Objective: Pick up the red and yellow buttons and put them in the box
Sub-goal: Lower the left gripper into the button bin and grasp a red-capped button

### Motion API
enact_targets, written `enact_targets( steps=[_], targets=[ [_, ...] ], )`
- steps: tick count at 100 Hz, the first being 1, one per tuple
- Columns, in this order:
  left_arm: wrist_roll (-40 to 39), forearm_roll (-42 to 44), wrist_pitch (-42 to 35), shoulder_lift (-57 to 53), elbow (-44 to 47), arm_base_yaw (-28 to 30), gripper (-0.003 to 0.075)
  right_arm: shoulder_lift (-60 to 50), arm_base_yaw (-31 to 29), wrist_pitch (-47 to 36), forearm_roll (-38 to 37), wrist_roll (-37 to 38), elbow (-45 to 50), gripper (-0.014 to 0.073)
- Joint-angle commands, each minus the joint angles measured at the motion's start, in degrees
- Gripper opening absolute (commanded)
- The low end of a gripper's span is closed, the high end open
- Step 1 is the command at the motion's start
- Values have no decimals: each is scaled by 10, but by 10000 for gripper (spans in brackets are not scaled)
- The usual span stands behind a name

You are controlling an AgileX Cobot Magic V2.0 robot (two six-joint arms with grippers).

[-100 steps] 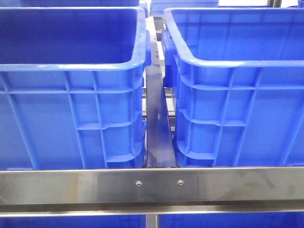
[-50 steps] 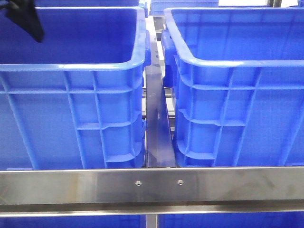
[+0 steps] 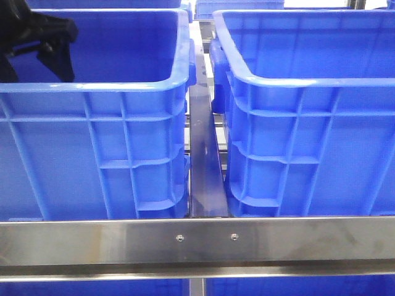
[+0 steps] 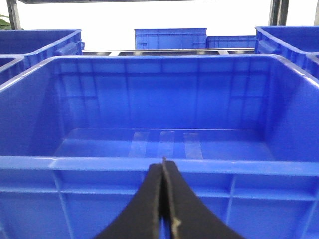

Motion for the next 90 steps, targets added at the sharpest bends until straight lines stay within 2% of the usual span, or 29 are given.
enact_targets(
  steps=[1, 54, 79, 90],
  targets=[
    [-7, 2, -35, -9, -18, -5, 536, -13, -2, -48, 0, -2, -2, -68],
    [-7, -4, -26, 31, -18, -5, 529, -13, -2, -48, 0, -2, -2, -68],
    [-7, -4, -26, 31, -18, -5, 409, -13, -2, -48, 0, -2, -2, -68],
    [-7, -4, -26, 31, -18, -5, 319, -13, -2, -48, 0, -2, -2, -68]
  ],
)
